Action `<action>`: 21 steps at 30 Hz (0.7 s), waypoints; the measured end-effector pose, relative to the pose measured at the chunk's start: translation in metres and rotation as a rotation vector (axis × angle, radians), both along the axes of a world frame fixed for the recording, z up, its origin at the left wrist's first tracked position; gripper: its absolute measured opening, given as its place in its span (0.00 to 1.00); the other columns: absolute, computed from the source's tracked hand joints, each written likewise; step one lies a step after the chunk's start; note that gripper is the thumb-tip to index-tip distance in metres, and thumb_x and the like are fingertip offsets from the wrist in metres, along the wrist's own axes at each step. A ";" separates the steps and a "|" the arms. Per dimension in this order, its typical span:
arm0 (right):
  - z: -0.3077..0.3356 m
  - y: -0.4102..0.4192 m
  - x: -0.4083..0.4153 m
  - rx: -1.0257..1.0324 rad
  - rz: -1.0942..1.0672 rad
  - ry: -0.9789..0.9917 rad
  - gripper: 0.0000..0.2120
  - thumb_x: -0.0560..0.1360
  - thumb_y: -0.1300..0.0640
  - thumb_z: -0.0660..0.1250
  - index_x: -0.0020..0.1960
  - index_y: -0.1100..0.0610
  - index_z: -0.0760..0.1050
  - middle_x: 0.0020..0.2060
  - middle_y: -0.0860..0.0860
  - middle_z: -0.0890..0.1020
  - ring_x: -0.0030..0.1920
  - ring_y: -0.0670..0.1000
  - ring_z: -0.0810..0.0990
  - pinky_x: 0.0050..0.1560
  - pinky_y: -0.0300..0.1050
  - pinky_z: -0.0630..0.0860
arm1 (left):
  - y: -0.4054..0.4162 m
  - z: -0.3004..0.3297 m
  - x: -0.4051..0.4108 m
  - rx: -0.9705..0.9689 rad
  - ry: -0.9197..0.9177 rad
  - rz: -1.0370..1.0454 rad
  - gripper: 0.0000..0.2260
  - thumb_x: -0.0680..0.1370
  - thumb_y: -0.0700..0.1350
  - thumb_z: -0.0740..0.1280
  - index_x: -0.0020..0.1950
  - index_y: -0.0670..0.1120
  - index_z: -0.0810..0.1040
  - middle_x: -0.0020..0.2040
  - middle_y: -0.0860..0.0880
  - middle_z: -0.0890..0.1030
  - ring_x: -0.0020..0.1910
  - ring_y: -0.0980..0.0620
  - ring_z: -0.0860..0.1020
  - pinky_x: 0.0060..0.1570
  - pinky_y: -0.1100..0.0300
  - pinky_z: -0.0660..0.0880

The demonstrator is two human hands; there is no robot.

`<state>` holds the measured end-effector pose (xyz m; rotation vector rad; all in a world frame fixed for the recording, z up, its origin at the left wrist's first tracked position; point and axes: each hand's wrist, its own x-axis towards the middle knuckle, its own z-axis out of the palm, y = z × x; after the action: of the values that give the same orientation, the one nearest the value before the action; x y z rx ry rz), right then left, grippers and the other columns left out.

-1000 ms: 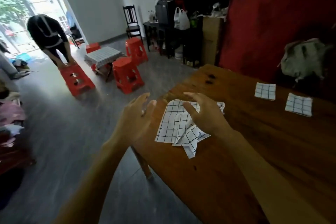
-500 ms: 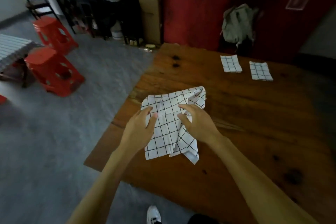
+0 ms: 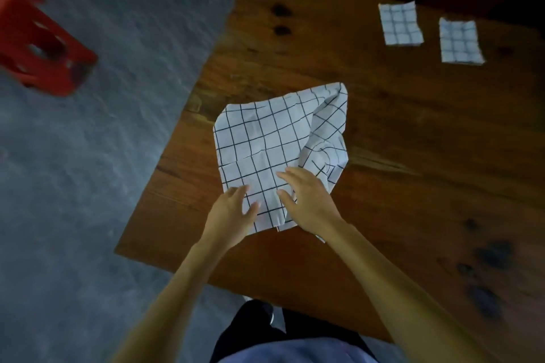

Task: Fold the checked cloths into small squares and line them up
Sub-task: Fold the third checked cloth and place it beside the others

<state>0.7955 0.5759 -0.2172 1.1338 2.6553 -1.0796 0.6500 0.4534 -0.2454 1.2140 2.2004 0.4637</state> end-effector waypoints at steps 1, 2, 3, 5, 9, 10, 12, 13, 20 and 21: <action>-0.005 0.000 -0.001 -0.003 0.013 -0.008 0.21 0.83 0.50 0.57 0.75 0.51 0.63 0.75 0.49 0.63 0.76 0.49 0.55 0.75 0.47 0.52 | -0.003 -0.006 0.001 -0.023 0.020 -0.045 0.25 0.78 0.53 0.65 0.72 0.43 0.66 0.67 0.44 0.72 0.65 0.47 0.71 0.62 0.55 0.69; -0.010 0.000 -0.003 -0.004 0.024 -0.016 0.21 0.83 0.50 0.56 0.75 0.51 0.63 0.75 0.49 0.63 0.76 0.49 0.54 0.74 0.46 0.52 | -0.005 -0.012 0.002 -0.049 0.047 -0.098 0.27 0.77 0.53 0.67 0.72 0.43 0.66 0.67 0.44 0.72 0.64 0.47 0.71 0.62 0.55 0.70; -0.014 0.000 -0.004 -0.006 0.033 -0.023 0.21 0.83 0.50 0.56 0.75 0.51 0.63 0.75 0.49 0.63 0.76 0.49 0.54 0.74 0.45 0.51 | -0.007 -0.018 0.002 -0.070 0.079 -0.141 0.28 0.76 0.53 0.69 0.71 0.44 0.67 0.66 0.44 0.72 0.64 0.47 0.71 0.63 0.55 0.69; -0.022 0.000 -0.008 -0.019 0.044 -0.036 0.21 0.83 0.50 0.55 0.75 0.51 0.62 0.75 0.49 0.62 0.76 0.48 0.53 0.74 0.44 0.50 | -0.009 -0.028 0.000 -0.097 0.126 -0.192 0.28 0.74 0.51 0.71 0.71 0.45 0.68 0.67 0.45 0.71 0.65 0.47 0.69 0.64 0.54 0.67; -0.037 0.000 -0.014 -0.022 0.070 -0.038 0.21 0.83 0.51 0.55 0.75 0.50 0.62 0.75 0.49 0.62 0.77 0.49 0.52 0.75 0.45 0.49 | -0.008 -0.043 -0.002 -0.128 0.202 -0.235 0.27 0.71 0.48 0.73 0.68 0.47 0.70 0.66 0.45 0.69 0.65 0.46 0.68 0.63 0.52 0.68; -0.039 0.001 -0.015 -0.025 0.075 -0.042 0.21 0.83 0.51 0.55 0.75 0.50 0.62 0.75 0.49 0.62 0.77 0.49 0.51 0.75 0.45 0.48 | -0.007 -0.045 -0.002 -0.119 0.215 -0.235 0.26 0.70 0.47 0.74 0.66 0.46 0.72 0.64 0.44 0.71 0.63 0.45 0.70 0.61 0.52 0.70; -0.042 0.002 -0.015 -0.026 0.079 -0.047 0.21 0.83 0.51 0.55 0.75 0.50 0.62 0.75 0.49 0.62 0.77 0.49 0.51 0.74 0.43 0.47 | -0.005 -0.049 -0.004 -0.079 0.234 -0.232 0.22 0.69 0.45 0.75 0.60 0.45 0.75 0.57 0.44 0.74 0.56 0.45 0.73 0.54 0.52 0.73; -0.043 0.003 -0.016 -0.025 0.083 -0.049 0.21 0.83 0.51 0.55 0.75 0.50 0.62 0.75 0.49 0.62 0.77 0.48 0.51 0.74 0.43 0.47 | -0.003 -0.050 -0.005 -0.050 0.247 -0.225 0.19 0.68 0.44 0.76 0.56 0.45 0.76 0.54 0.45 0.75 0.52 0.46 0.74 0.50 0.53 0.74; -0.044 0.010 -0.021 -0.011 0.099 -0.010 0.23 0.82 0.49 0.57 0.75 0.50 0.61 0.75 0.48 0.61 0.77 0.48 0.49 0.75 0.44 0.46 | 0.006 -0.050 -0.011 0.077 0.268 -0.164 0.07 0.68 0.39 0.75 0.41 0.44 0.78 0.42 0.48 0.77 0.40 0.51 0.75 0.41 0.58 0.73; -0.042 0.011 -0.021 -0.012 0.130 -0.011 0.24 0.81 0.47 0.57 0.76 0.49 0.61 0.76 0.48 0.61 0.77 0.47 0.48 0.75 0.46 0.45 | 0.009 -0.047 -0.012 0.092 0.255 -0.132 0.06 0.70 0.39 0.74 0.42 0.44 0.78 0.43 0.48 0.78 0.41 0.51 0.75 0.42 0.58 0.73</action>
<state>0.7745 0.5866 -0.2594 0.9466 2.6672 -1.0613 0.6376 0.4625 -0.2926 1.5306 2.3103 0.3773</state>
